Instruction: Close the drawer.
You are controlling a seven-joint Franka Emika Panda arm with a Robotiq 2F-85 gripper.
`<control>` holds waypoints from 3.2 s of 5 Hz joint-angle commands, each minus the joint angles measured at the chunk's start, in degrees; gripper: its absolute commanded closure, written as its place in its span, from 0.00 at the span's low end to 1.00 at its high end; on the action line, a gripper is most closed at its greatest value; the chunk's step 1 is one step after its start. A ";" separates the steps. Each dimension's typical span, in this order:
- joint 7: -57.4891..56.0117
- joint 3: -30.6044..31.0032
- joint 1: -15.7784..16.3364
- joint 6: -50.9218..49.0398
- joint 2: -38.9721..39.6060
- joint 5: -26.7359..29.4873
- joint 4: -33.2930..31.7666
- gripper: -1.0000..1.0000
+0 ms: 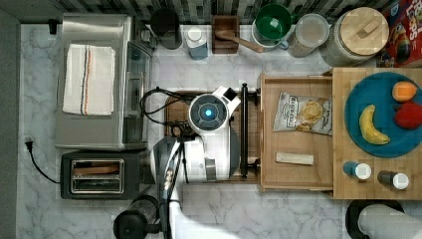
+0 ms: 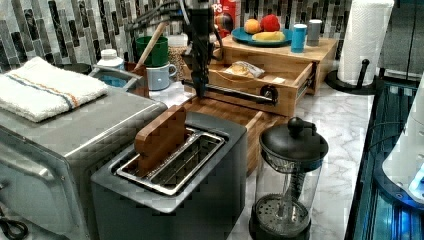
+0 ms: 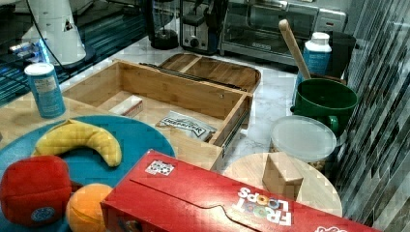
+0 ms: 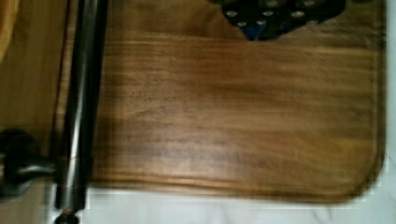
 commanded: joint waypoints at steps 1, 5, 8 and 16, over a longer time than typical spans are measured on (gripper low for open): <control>-3.60 -1.51 -2.00 1.32 3.35 -1.27 -0.96 1.00; -16.13 -5.69 -10.12 5.05 2.75 -2.22 0.32 1.00; -22.63 -8.06 -16.81 9.39 5.37 -2.69 1.95 1.00; -45.36 -14.42 -31.00 9.16 12.36 0.52 14.94 1.00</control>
